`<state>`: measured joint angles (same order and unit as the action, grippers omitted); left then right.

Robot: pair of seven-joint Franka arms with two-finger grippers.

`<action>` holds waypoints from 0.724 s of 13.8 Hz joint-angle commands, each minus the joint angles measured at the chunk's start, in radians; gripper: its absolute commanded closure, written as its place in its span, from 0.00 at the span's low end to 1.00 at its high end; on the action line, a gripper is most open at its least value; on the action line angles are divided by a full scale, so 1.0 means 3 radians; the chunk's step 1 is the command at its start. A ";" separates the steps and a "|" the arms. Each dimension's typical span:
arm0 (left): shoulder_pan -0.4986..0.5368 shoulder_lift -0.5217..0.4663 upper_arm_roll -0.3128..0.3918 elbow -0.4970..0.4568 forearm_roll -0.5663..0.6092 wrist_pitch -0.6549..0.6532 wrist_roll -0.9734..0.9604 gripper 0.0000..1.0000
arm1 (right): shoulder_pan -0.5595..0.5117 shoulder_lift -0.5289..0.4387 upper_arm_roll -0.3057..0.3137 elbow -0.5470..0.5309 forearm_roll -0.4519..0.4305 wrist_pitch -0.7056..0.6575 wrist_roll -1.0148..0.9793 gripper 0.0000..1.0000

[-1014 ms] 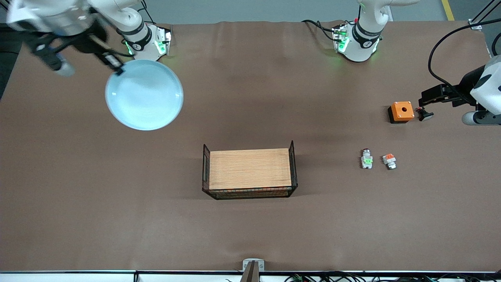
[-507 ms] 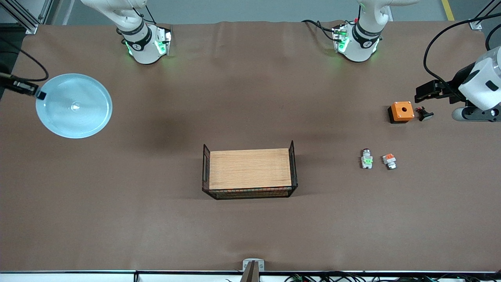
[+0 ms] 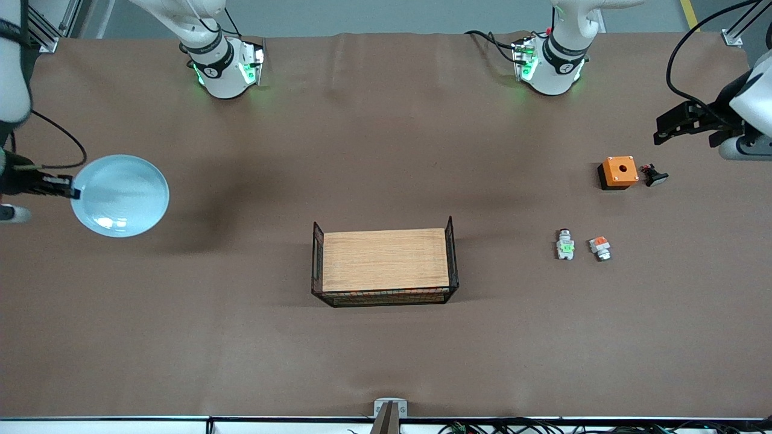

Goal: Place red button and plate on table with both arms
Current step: 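Carry the plate away from the basket and lower it with the right gripper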

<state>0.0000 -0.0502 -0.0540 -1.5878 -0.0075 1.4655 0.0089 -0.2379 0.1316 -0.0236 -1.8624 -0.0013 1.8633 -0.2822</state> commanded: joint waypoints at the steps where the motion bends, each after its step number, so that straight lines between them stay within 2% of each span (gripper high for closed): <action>1: 0.0051 -0.0196 -0.0060 -0.0209 0.0086 0.0197 0.0067 0.00 | -0.0076 0.0240 0.0063 -0.0163 0.0050 0.0419 -0.0184 0.99; 5: 0.0046 -0.0201 -0.0076 -0.0209 0.0102 0.0238 0.0067 0.00 | -0.0076 0.0818 0.0068 -0.0168 0.0050 0.1028 -0.0419 0.99; 10: 0.0036 -0.0211 -0.0157 -0.0199 0.0097 0.0295 0.0006 0.00 | -0.0066 0.1263 0.0089 -0.0153 0.0050 0.1591 -0.0430 0.99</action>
<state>0.0008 -0.0893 -0.0771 -1.6325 -0.0045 1.5405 0.0087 -0.2406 0.4820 -0.0163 -1.9254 -0.0013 2.3118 -0.3881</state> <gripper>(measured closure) 0.000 0.974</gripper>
